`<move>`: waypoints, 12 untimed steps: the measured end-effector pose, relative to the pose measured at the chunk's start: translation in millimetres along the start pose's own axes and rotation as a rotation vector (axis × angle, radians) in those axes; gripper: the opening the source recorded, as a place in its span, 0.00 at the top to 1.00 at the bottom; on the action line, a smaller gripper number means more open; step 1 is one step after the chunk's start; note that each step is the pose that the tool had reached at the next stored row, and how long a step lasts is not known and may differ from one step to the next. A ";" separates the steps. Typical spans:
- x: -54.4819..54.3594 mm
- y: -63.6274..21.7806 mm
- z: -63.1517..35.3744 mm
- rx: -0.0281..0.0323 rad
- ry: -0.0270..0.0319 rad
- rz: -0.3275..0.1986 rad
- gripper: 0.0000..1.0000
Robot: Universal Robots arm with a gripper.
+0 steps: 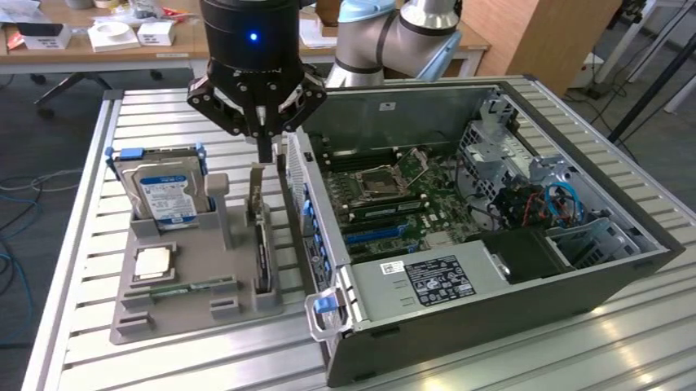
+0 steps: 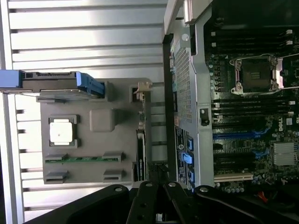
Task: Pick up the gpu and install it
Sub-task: 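Reach for the gpu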
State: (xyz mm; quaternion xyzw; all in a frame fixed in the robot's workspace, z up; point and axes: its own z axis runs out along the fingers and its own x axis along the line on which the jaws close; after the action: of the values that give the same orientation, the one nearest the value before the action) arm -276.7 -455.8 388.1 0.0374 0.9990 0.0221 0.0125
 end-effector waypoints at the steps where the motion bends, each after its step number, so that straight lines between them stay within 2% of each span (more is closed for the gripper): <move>1: 0.0 -0.6 0.0 0.0000 0.0000 0.000 0.90; 12: 1.7 -9.7 0.0 0.0000 0.0000 0.000 0.90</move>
State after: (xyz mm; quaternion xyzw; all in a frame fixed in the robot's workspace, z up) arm -279.1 -465.3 387.7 0.0374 0.9990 0.0221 0.0125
